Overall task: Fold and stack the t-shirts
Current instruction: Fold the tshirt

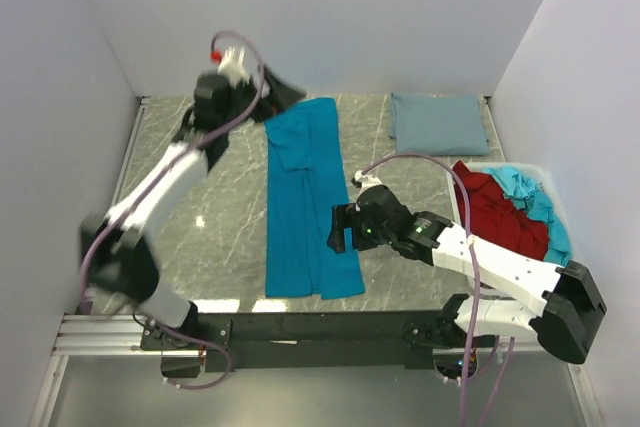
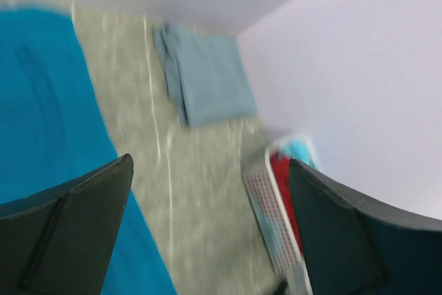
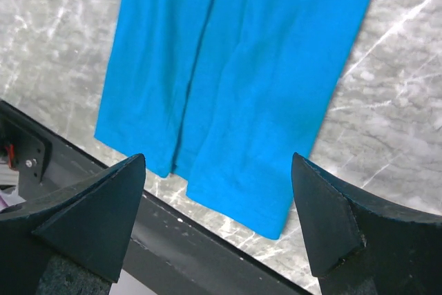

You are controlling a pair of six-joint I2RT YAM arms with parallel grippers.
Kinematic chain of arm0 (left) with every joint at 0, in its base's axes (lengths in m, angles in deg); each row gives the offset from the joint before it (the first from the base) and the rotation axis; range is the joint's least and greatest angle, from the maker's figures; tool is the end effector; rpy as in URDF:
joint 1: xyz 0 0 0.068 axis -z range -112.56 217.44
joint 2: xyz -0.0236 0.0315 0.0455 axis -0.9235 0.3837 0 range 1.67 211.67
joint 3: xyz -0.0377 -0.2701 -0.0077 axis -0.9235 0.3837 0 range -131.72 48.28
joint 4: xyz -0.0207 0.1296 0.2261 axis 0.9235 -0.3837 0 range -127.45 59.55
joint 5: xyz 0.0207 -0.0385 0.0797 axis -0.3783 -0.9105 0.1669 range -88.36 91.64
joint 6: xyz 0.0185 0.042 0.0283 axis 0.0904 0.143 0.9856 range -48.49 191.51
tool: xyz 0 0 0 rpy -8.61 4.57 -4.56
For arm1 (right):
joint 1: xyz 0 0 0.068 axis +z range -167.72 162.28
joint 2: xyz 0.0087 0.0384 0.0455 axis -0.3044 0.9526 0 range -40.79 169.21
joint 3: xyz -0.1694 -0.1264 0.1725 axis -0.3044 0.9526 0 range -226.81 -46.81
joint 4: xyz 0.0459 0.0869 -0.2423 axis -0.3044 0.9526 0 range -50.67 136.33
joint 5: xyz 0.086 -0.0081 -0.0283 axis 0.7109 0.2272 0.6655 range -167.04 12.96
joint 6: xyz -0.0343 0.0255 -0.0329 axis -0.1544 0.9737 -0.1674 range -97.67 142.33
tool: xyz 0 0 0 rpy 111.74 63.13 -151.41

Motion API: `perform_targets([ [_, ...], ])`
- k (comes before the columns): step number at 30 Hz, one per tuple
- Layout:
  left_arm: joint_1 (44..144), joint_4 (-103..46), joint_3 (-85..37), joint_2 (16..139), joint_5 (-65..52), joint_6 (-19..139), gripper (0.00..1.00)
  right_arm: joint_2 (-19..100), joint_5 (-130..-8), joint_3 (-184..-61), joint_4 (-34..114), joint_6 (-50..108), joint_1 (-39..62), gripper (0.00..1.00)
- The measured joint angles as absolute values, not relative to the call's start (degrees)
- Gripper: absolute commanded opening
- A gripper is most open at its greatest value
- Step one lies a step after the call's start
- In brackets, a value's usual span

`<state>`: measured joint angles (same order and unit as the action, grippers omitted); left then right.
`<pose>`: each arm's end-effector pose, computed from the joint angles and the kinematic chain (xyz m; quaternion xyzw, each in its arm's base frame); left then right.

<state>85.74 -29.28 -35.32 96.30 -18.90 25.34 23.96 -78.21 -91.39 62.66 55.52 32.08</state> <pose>0.3749 -0.1371 0.3702 -0.0700 0.7585 -0.4533 0.4629 0.1539 0.1810 0.2486 -0.1288 0.9097 0.2544 0.3019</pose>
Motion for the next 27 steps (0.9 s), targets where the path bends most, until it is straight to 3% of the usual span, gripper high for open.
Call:
perform_targets([
  [4,90.4,-27.1,-10.6,78.0,-15.6,23.5,0.99,25.9,-77.7,-91.0,63.7,56.0,31.4,0.92],
  [12,100.6,-41.0,22.9,62.0,-10.0,14.5,0.99,25.9,-73.8,-81.4,65.4,59.0,30.4,0.89],
  [19,102.9,-49.0,29.3,42.5,-7.4,7.5,0.99,23.7,-69.1,-75.7,65.5,61.6,30.4,0.87],
  [27,103.3,-51.3,35.5,39.5,-10.0,3.6,0.99,23.3,-67.1,-78.9,64.7,60.0,32.8,0.85],
])
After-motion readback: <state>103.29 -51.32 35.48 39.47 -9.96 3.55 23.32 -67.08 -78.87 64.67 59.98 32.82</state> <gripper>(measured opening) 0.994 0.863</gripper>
